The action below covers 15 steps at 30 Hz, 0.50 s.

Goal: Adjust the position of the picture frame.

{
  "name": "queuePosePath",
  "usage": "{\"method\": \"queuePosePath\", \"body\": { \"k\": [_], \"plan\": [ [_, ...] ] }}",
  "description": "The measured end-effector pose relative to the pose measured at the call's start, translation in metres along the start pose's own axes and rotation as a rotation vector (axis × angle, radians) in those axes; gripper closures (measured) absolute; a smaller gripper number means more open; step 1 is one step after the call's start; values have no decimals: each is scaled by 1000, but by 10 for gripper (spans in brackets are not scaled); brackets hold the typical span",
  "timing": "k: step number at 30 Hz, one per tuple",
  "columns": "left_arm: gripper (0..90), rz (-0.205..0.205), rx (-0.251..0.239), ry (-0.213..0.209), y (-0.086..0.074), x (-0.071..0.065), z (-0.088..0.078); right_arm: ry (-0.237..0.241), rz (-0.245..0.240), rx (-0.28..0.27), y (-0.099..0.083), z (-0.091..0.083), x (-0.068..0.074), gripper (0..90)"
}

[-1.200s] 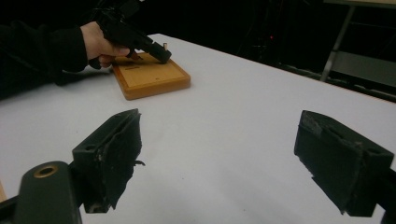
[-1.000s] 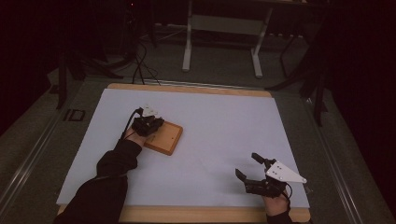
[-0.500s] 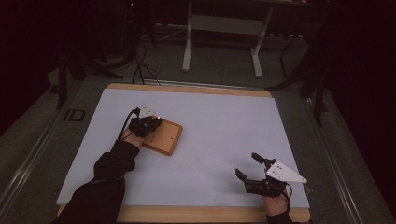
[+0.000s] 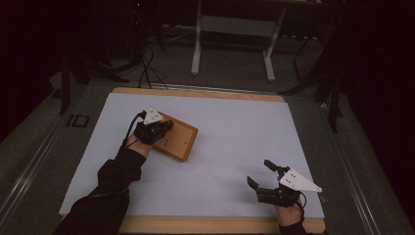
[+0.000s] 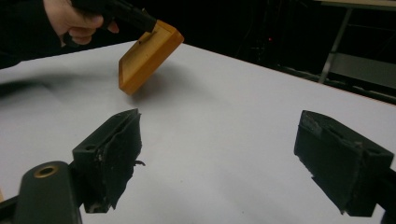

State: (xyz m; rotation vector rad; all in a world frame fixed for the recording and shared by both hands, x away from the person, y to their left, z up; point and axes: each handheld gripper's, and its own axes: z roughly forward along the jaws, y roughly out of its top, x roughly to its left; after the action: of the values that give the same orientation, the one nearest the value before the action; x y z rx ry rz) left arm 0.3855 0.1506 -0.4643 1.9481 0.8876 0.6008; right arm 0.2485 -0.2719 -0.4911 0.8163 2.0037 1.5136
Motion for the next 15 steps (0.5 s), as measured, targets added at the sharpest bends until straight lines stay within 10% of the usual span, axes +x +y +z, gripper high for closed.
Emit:
{"method": "queuePosePath", "body": {
  "k": [15],
  "plan": [
    [859,44,-29,-100,28,-46,-3,-3,2,-11,1,-1,-1,145]
  ]
}}
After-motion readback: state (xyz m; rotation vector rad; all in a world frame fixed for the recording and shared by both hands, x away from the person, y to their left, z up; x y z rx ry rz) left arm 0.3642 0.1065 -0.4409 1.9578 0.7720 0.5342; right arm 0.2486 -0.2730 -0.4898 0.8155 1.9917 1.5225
